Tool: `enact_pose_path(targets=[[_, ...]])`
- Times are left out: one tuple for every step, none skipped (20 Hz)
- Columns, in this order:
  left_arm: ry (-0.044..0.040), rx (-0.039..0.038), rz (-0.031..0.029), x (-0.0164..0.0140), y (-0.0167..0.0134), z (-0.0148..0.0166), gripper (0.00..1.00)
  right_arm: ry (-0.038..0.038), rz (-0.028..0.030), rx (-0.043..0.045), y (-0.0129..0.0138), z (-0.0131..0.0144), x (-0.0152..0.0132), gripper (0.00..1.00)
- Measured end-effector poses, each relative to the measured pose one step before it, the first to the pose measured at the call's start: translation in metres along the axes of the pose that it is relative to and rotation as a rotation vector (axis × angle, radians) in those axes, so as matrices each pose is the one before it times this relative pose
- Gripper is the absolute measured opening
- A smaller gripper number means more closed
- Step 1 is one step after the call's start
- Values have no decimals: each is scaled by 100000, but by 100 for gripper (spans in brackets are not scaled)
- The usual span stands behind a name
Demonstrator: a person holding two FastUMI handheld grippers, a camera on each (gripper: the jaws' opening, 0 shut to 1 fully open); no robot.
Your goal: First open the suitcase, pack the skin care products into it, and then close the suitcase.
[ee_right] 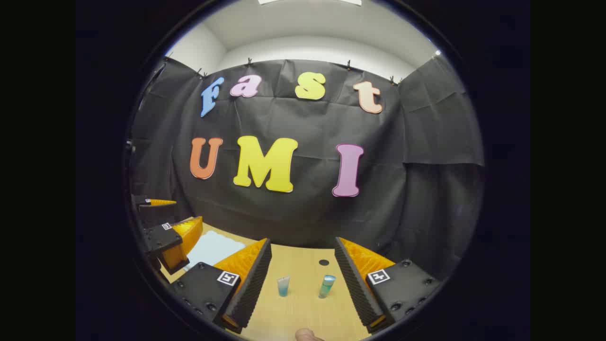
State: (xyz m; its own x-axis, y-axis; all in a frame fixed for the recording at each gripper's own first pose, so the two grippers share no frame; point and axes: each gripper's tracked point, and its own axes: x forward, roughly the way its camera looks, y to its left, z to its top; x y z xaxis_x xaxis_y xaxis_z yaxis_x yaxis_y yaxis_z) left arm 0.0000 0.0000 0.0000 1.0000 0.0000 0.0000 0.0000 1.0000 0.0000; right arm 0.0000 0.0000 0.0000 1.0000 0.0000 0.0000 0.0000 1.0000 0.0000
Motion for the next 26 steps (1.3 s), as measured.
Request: enact_pose_path(targets=[[-291,-388,-452,281,-234,76,98,835,181,274,-77,-265,284,80],[-287,-148,-163,256,-257,94,98,354,-118,76,-209,-73,166,80],[-63,47,-637,147,-391,136,98,13,-195,-142,-265,24,119,80],[125,36,-795,142,-428,-113,98,76,-330,-314,-279,11,111,80],[58,185,-418,35,-343,-18,98,158,-374,-259,-281,-141,138,80],[-140,54,-589,133,-256,58,98,367,-433,-125,-285,-82,94,80],[-142,-118,-752,216,-383,-18,98,355,-314,-39,-233,-198,100,80],[48,-25,-138,144,-140,-4,98,223,-393,-69,-283,-28,78,80],[277,-136,-437,41,-299,-109,98,95,-87,-9,-233,-90,47,80],[142,-158,-134,35,-183,-38,98,71,-224,-15,-168,45,97,80],[174,-299,-161,178,-128,-11,98,-91,-273,177,-171,-11,189,80],[260,-255,-318,38,-214,-101,98,168,153,249,-58,1,147,79],[213,32,376,93,31,-112,98,47,-135,127,-68,-100,122,80],[439,46,-72,71,-47,-164,98,89,287,110,-61,-7,124,79],[237,129,479,5,49,8,98,66,349,-59,72,-32,9,79],[25,-104,135,96,-6,43,98,35,141,-279,-4,-17,107,80],[7,-157,25,0,-20,-101,98,155,218,-246,17,-45,135,80],[23,27,400,33,73,-24,98,8,26,-5,31,-9,46,80],[-4,244,351,91,-66,-104,98,-79,-111,22,-120,-54,-29,80],[61,242,396,153,104,-129,98,-348,-453,-12,-143,107,116,80],[210,276,194,114,75,-216,98,-268,-734,-188,-287,-18,190,80],[-268,523,474,179,125,-161,98,-399,-595,-489,-449,50,137,80],[-35,1218,477,219,-10,-458,98,-600,-1239,-902,-651,-15,162,80],[201,2221,882,320,142,-662,98,-559,-1582,-960,-889,81,143,80],[613,2906,1489,402,240,-802,98,-424,-1794,-805,-980,-162,242,79],[1139,3128,1077,369,96,-1065,99,-23,-1997,-698,-1147,-130,229,80]])
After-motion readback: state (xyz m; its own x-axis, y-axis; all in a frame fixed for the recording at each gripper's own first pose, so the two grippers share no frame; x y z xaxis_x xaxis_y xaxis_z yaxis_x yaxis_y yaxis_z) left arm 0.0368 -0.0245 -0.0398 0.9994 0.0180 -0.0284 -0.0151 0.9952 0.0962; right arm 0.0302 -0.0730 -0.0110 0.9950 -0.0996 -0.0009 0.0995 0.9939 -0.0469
